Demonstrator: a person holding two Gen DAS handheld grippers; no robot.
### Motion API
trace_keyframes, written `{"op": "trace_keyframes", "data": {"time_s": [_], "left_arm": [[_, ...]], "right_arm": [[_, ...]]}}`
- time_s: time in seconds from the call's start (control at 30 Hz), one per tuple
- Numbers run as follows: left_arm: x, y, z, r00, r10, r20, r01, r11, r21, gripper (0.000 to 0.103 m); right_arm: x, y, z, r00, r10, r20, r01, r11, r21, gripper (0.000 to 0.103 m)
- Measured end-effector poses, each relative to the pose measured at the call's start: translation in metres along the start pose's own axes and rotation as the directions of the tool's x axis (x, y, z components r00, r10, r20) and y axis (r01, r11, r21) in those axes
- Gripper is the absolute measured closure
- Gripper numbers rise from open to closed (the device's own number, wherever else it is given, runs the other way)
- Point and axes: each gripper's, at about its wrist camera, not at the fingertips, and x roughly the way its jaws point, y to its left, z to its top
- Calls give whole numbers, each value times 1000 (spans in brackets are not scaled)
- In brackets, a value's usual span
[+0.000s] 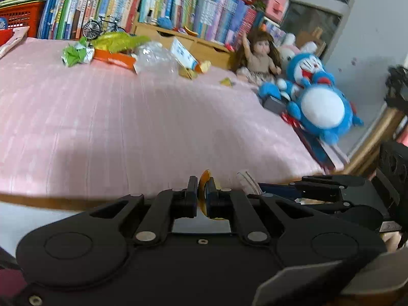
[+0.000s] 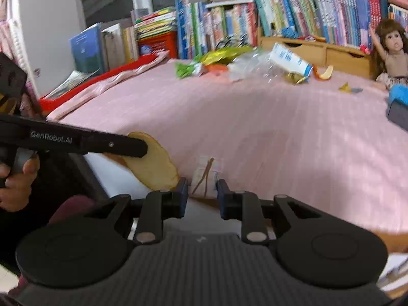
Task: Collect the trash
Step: 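Carry apple slice and paper packet to the bin and open both grippers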
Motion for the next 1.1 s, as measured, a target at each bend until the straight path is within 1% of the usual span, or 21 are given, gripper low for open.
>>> {"op": "trace_keyframes", "data": {"time_s": [0.13, 0.23, 0.3, 0.4, 0.6, 0.7, 0.8, 0.97, 1.0, 1.03, 1.1], "left_arm": [[-6, -6, -25, 998, 23, -51, -21, 999, 41, 97], [0, -3, -41, 993, 48, -104, -44, 998, 35, 97], [8, 1, -52, 985, 65, -159, -62, 998, 24, 97], [21, 7, -68, 971, 89, -221, -88, 996, 16, 97], [47, 21, -100, 942, 135, -308, -136, 991, 19, 97], [56, 28, -110, 927, 142, -346, -152, 988, 1, 97], [61, 33, -117, 917, 146, -371, -158, 987, -1, 97], [69, 33, -120, 905, 152, -396, -162, 987, 8, 97], [70, 33, -120, 904, 153, -399, -163, 987, 9, 97], [71, 33, -120, 903, 153, -402, -163, 987, 8, 97], [75, 32, -119, 900, 151, -409, -163, 987, 4, 95]], "right_arm": [[2, 12, -26, 998, 3, -65, -6, 999, -36, 73], [9, 16, -45, 992, 2, -122, -7, 999, -39, 73], [16, 17, -57, 987, 1, -158, -7, 999, -34, 73], [27, 17, -73, 979, 2, -204, -7, 1000, -25, 73], [49, 17, -98, 959, 9, -282, -10, 1000, 0, 73], [56, 16, -106, 951, 13, -310, -11, 1000, 10, 73], [62, 17, -110, 944, 20, -328, -17, 1000, 11, 73], [66, 20, -114, 938, 32, -346, -31, 999, 9, 72], [66, 20, -115, 937, 35, -347, -34, 999, 9, 71], [67, 20, -115, 937, 37, -348, -36, 999, 9, 68], [69, 21, -115, 937, 36, -347, -36, 999, 8, 67]]}}
